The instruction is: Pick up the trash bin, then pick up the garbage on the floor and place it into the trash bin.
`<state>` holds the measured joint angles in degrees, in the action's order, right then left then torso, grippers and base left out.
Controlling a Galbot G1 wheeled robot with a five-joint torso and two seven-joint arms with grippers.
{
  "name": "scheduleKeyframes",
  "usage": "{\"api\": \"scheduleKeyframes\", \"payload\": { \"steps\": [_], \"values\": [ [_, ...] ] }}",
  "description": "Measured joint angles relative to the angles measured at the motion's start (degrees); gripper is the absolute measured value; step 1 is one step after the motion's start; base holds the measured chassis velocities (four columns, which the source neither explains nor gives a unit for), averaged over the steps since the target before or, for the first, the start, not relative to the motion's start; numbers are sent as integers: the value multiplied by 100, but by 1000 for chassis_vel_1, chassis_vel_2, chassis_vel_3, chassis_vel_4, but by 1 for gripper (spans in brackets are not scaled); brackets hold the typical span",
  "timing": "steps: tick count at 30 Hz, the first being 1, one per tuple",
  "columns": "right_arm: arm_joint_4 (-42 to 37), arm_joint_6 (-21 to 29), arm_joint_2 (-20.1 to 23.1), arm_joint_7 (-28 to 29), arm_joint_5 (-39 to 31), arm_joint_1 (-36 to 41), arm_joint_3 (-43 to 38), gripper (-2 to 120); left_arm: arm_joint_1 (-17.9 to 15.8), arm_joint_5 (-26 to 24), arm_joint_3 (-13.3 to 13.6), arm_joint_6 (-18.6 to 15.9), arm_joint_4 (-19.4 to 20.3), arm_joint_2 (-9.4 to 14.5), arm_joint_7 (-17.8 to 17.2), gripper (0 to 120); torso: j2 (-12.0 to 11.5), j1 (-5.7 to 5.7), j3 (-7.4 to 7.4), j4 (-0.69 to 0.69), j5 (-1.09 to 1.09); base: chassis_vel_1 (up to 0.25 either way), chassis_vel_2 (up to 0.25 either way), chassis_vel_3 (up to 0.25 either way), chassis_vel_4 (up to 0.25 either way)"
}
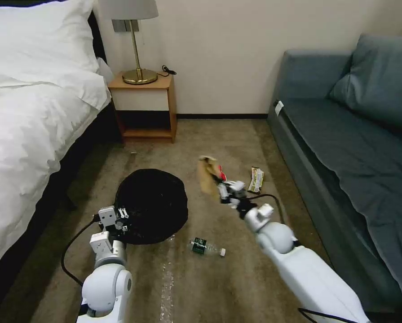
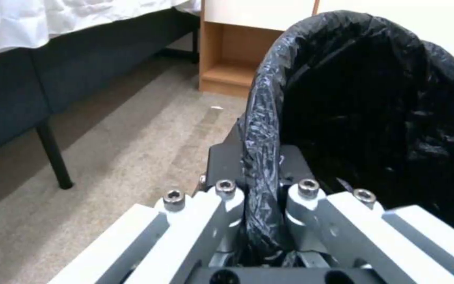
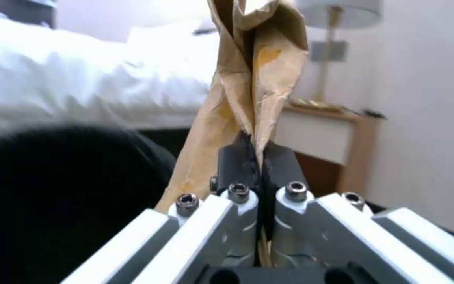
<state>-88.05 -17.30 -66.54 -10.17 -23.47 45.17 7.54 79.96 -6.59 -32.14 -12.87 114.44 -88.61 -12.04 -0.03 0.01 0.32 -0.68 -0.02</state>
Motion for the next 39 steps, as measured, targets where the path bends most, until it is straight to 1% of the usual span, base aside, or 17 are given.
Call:
{"api": "scheduleKeyframes", "payload": {
  "steps": [3, 6, 13, 22, 23, 24, 25, 26, 28, 31, 33, 34, 35, 36, 37, 38, 39],
  "values": [
    [-10, 80, -124, 86, -63, -425, 471, 0, -24, 32, 44, -2, -30, -13, 0, 4, 0, 0, 0, 0, -1, 0, 0, 0, 0],
    [-10, 114, -194, 110, -120, -580, 739, 0, -29, 57, 71, -2, -44, -63, 1, 4, 0, 0, 0, 0, -1, 0, 0, 0, 0],
    [69, 100, -417, 112, -73, -572, 1070, 0, -51, 71, 152, -7, -66, -140, -21, 4, 0, 0, 0, 0, 1, 0, 0, 0, 0],
    [208, -26, -434, -91, 48, -460, 1187, 1, -58, -32, 222, -52, -68, -195, -97, 4, 0, 0, 0, -1, 1, 0, 0, 0, 0],
    [209, -31, -427, -147, 50, -451, 1189, 6, -58, -66, 236, -70, -52, -196, -109, 4, 0, 0, 0, -1, 1, 0, 0, 0, 0],
    [209, -31, -427, -147, 50, -451, 1189, 6, -58, -66, 236, -70, -52, -196, -109, 4, 0, 0, 0, -1, 1, 0, 0, 0, 0],
    [224, -34, -427, -195, 53, -443, 1189, 14, -59, -127, 258, -100, -20, -196, -133, 4, 0, 0, 0, -1, 1, 0, 0, 0, 0],
    [224, -34, -427, -195, 53, -443, 1189, 14, -59, -127, 258, -100, -20, -196, -133, 4, 0, 0, 0, -1, 1, 0, 0, 0, 0],
    [242, -38, -433, -249, 57, -431, 1186, 25, -53, -296, 298, -169, 39, -194, -175, 4, 0, 0, 0, -1, 2, 0, 0, 0, 0],
    [244, -37, -436, -278, 58, -426, 1180, 28, -49, -347, 315, -192, 45, -192, -191, 4, 0, 0, 0, -1, 1, 0, 0, 0, 0],
    [251, -37, -434, -351, 65, -416, 1155, 43, -49, -390, 315, -204, 45, -189, -229, 4, 0, 0, 0, -1, 2, 0, 0, 0, 0],
    [251, -37, -434, -351, 65, -416, 1155, 43, -49, -390, 315, -204, 45, -189, -229, 4, 0, 0, 0, -1, 2, 0, 0, 0, 0],
    [251, -36, -426, -376, 68, -403, 1141, 50, -52, -394, 314, -211, 44, -188, -234, 4, 0, 0, 0, 0, 1, 0, 0, 0, 0],
    [251, -36, -426, -376, 68, -403, 1141, 50, -52, -394, 314, -211, 44, -188, -234, 4, 0, 0, 0, 0, 1, 0, 0, 0, 0],
    [250, -34, -415, -405, 71, -383, 1122, 58, -60, -393, 316, -212, 42, -188, -235, 4, 0, 0, 0, -1, 1, 0, 0, 0, 0],
    [250, -34, -415, -405, 71, -383, 1122, 58, -60, -393, 316, -212, 42, -188, -235, 4, 0, 0, 0, -1, 1, 0, 0, 0, 0],
    [250, -33, -410, -423, 78, -363, 1112, 65, -67, -390, 316, -212, 39, -188, -236, 4, 0, 0, 0, -1, 1, 0, 0, 0, 0]
  ]
}}
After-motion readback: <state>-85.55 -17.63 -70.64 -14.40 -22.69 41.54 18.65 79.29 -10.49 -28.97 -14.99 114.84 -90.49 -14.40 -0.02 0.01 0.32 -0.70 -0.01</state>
